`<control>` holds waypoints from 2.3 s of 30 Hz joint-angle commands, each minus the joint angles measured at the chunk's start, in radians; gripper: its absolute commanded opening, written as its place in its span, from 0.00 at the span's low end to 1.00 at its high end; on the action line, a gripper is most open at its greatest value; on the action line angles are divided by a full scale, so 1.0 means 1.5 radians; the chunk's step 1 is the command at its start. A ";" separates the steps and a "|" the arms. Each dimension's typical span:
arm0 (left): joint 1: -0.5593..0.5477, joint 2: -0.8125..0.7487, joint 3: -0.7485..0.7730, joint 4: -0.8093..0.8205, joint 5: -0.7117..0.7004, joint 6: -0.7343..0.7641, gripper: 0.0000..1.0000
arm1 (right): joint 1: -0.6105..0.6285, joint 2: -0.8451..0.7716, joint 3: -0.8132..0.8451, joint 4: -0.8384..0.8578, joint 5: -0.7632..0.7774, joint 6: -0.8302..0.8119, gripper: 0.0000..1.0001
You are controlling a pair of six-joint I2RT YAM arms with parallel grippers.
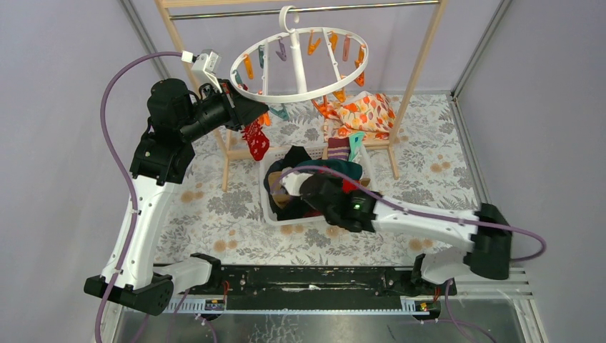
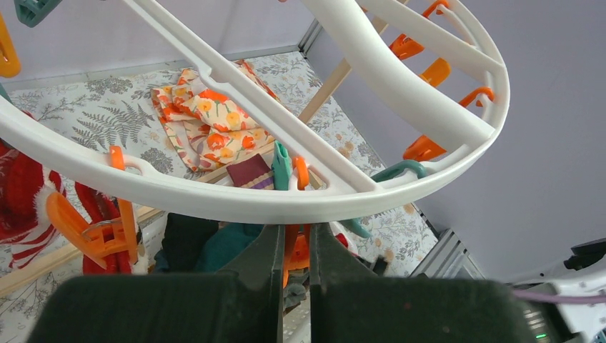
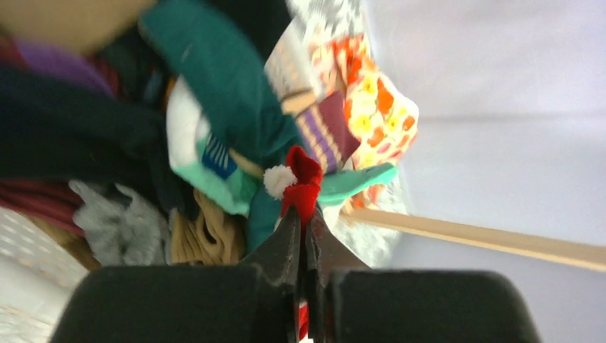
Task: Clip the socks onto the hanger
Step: Pick up the sock from the bin, then clamp the sock onto the hanger.
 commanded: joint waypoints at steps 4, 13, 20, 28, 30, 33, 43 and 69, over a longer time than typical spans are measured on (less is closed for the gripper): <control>0.003 -0.013 0.017 0.002 0.021 0.006 0.00 | -0.004 -0.261 0.004 0.219 -0.197 0.291 0.00; 0.003 -0.014 0.004 0.018 0.034 -0.008 0.00 | -0.023 -0.384 -0.206 0.540 -0.360 0.665 0.00; 0.003 -0.015 -0.006 0.033 0.055 -0.029 0.00 | -0.129 -0.321 -0.296 0.824 -0.545 0.904 0.00; 0.003 -0.015 -0.013 0.044 0.079 -0.042 0.00 | -0.266 -0.130 -0.238 1.054 -0.784 1.151 0.00; 0.003 -0.016 -0.014 0.044 0.084 -0.042 0.00 | -0.290 -0.062 -0.203 1.140 -0.850 1.231 0.00; 0.003 -0.015 -0.014 0.044 0.088 -0.041 0.00 | -0.310 0.036 -0.149 1.256 -0.915 1.335 0.00; 0.003 -0.014 -0.013 0.044 0.106 -0.048 0.00 | -0.318 0.202 0.036 1.328 -1.031 1.472 0.00; 0.003 -0.016 -0.006 0.042 0.125 -0.046 0.00 | -0.322 0.230 0.087 1.331 -0.990 1.468 0.00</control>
